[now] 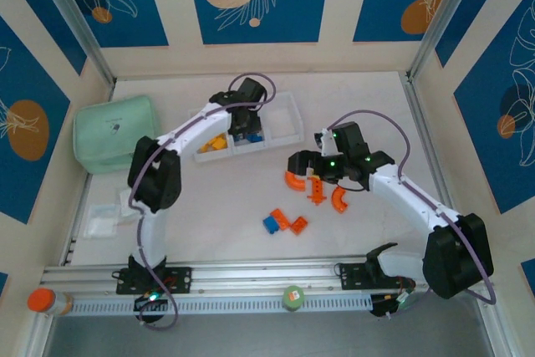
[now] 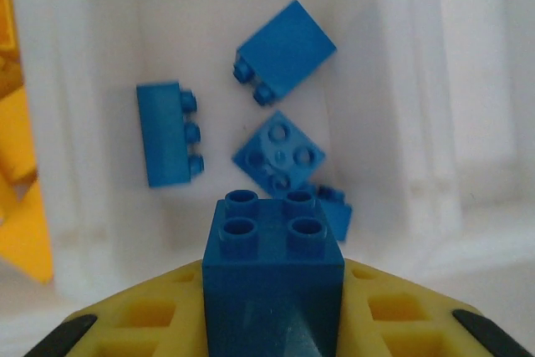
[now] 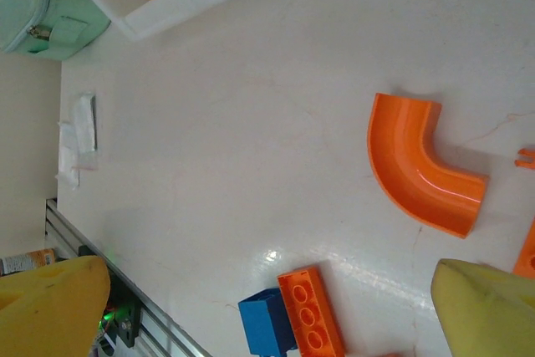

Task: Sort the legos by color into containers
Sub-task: Place the lego in the container.

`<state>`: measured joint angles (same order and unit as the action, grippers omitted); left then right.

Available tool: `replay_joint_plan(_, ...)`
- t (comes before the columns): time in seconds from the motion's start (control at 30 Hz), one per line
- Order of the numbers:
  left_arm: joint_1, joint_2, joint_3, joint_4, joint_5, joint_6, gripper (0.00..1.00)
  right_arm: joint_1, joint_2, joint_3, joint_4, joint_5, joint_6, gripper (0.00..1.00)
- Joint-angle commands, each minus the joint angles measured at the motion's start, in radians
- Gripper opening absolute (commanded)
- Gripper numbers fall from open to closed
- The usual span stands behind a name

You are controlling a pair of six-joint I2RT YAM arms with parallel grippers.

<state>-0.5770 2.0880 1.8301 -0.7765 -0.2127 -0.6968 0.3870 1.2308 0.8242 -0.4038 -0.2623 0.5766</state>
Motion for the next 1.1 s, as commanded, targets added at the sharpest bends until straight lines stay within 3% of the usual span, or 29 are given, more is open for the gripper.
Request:
replay_joint_plan(0.0,0.027,0.076,0.117,-0.072,-0.034,0.059,0.33,-0.013,0.012,0.016,-0.006,-0.021,-0.009,0.99)
replay_joint_plan(0.3,0.065,0.183,0.275,-0.131,-0.067,0.093,0.38,-0.014,0.03,0.015,0.022,-0.038,-0.001,0.99)
replay_joint_plan(0.4,0.065,0.168,0.276,-0.126,-0.047,0.098,0.46,-0.014,0.04,0.028,0.019,-0.048,-0.009,0.99)
replay_joint_plan(0.63,0.061,0.084,0.255,-0.145,-0.013,0.1,0.48,-0.013,0.035,0.048,-0.008,-0.044,-0.027,0.99)
replay_joint_plan(0.83,0.009,-0.086,0.055,-0.086,0.062,0.094,0.52,-0.007,0.039,0.055,-0.066,-0.049,-0.045,0.99)
replay_joint_plan(1.07,-0.132,-0.31,-0.268,-0.065,0.097,0.023,0.56,0.014,0.005,0.029,-0.167,-0.07,-0.071,0.99)
